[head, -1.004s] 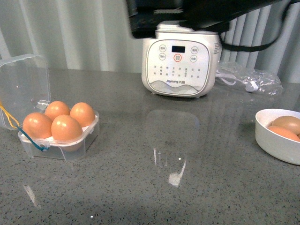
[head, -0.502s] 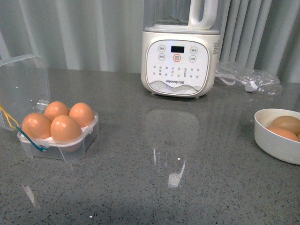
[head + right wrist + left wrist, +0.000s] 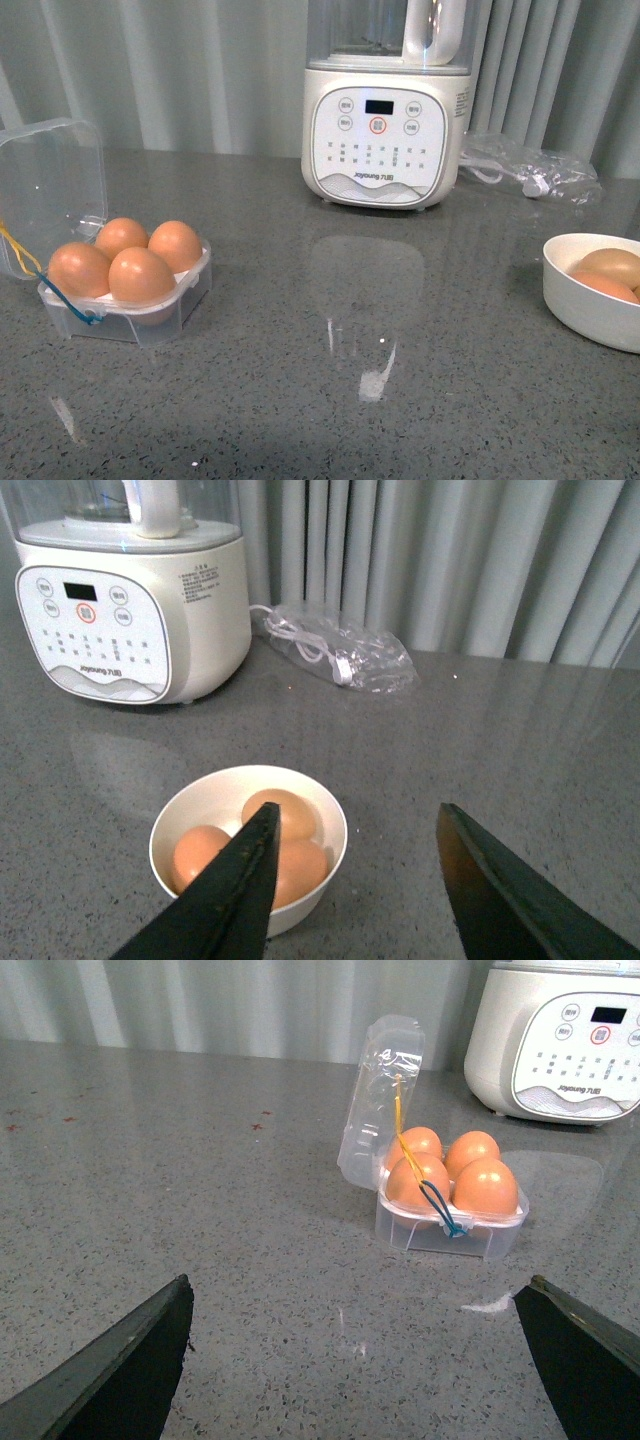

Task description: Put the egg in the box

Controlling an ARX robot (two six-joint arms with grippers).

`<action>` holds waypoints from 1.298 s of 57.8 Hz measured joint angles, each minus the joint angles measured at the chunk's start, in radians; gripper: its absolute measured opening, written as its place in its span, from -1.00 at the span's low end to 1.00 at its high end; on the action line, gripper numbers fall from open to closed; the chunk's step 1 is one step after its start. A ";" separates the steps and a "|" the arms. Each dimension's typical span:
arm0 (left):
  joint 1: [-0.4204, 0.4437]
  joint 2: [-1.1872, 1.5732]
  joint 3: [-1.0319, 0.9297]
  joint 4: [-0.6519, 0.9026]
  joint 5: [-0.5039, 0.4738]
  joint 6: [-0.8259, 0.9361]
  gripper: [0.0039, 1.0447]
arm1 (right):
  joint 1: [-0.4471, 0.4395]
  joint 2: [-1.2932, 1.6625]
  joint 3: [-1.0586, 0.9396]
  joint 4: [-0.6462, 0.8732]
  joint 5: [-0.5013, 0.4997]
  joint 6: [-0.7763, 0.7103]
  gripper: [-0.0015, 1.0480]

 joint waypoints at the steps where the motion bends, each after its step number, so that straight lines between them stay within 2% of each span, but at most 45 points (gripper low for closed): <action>1: 0.000 0.000 0.000 0.000 0.000 0.000 0.87 | 0.005 -0.014 -0.014 0.000 0.006 0.002 -0.63; 7: 0.000 0.000 0.000 0.000 0.000 0.000 0.87 | 0.069 -0.060 -0.057 -0.001 0.085 0.005 -0.94; 12: 0.000 0.000 0.000 0.000 0.000 0.000 0.87 | 0.095 -0.100 -0.088 -0.009 0.084 0.007 -0.94; 54: 0.000 0.000 0.000 0.000 0.000 0.000 0.87 | 0.096 -0.389 -0.235 -0.142 0.091 0.008 -0.94; 75: 0.000 0.000 0.000 0.000 0.000 0.000 0.87 | 0.096 -0.495 -0.234 -0.244 0.091 0.008 -0.94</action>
